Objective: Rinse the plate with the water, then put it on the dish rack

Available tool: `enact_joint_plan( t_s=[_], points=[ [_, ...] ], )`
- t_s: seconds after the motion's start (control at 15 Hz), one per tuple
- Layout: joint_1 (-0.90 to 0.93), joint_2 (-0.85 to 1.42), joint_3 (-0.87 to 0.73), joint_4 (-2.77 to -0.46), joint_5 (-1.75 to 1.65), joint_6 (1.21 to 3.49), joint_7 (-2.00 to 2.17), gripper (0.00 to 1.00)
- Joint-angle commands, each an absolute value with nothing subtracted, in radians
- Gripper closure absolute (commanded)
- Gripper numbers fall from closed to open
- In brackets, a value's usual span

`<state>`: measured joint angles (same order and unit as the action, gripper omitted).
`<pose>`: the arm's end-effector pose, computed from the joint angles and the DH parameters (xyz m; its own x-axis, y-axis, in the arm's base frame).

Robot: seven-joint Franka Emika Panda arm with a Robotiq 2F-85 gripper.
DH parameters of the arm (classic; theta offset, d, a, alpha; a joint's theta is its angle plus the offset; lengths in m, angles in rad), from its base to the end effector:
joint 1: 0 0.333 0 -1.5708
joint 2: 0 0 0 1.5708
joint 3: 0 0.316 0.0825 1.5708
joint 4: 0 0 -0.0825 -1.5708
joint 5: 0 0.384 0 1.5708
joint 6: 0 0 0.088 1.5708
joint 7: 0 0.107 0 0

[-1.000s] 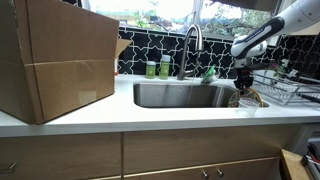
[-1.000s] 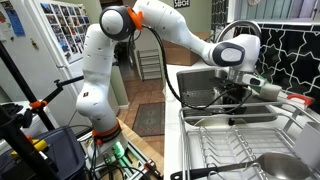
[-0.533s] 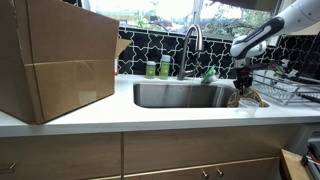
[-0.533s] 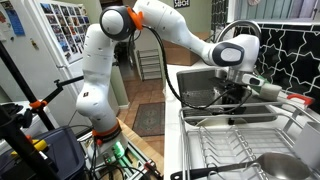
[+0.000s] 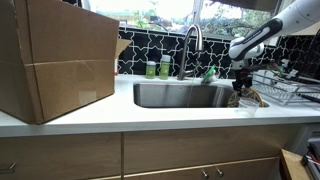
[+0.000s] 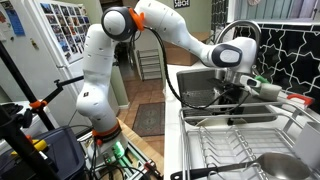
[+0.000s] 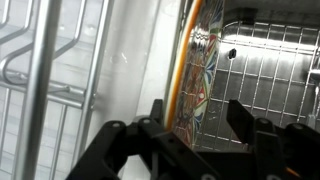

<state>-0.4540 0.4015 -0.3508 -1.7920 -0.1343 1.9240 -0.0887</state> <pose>0.4313 -0.4408 0.3236 0.7503 -0.6025 -0.2719 -0.5613 -0.7980 0.2193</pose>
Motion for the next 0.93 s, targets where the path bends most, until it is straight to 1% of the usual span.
enact_joint_plan(
  t_s=[0.0, 0.2, 0.27, 0.33, 0.87],
  points=[
    [-0.452, 0.408, -0.355, -1.800, -0.164, 1.903, -0.100, 0.64],
    [-0.446, 0.407, -0.352, -1.805, -0.179, 1.893, -0.096, 0.87],
    [-0.444, 0.407, -0.349, -1.810, -0.179, 1.891, -0.095, 0.96],
    [-0.442, 0.407, -0.345, -1.815, -0.174, 1.887, -0.095, 0.99],
    [-0.462, 0.386, -0.331, -1.807, -0.108, 1.867, -0.134, 0.97]
  ],
)
